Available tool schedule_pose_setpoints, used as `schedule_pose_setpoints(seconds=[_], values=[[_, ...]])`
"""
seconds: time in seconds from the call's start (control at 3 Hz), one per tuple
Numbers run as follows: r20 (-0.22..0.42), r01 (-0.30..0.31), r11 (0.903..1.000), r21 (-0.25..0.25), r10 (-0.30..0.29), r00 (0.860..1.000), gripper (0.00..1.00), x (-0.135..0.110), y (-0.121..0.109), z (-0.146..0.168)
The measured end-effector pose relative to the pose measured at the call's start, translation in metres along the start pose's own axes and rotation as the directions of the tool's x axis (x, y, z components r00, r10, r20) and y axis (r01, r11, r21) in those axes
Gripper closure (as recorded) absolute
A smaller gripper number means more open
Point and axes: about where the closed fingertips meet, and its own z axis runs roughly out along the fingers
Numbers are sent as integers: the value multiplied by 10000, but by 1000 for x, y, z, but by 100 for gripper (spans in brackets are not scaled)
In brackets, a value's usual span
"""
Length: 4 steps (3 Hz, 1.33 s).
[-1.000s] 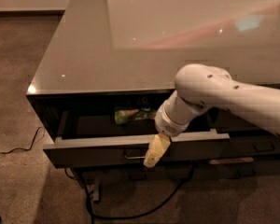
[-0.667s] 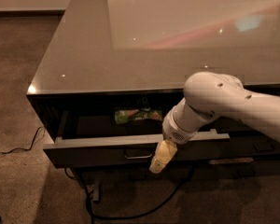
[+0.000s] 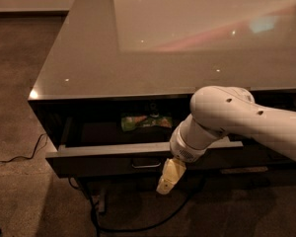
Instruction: Open top drawer
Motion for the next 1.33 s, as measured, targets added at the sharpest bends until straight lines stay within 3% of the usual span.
schedule_pose_setpoints(seconds=[0.67, 1.0, 1.33], values=[[-129, 102, 9973, -722, -112, 9999, 0, 3, 15, 25], [-144, 117, 9965, -825, -129, 9998, 0, 2, 16, 27], [-187, 139, 9959, -896, -156, 9997, 19, 1, 17, 27]])
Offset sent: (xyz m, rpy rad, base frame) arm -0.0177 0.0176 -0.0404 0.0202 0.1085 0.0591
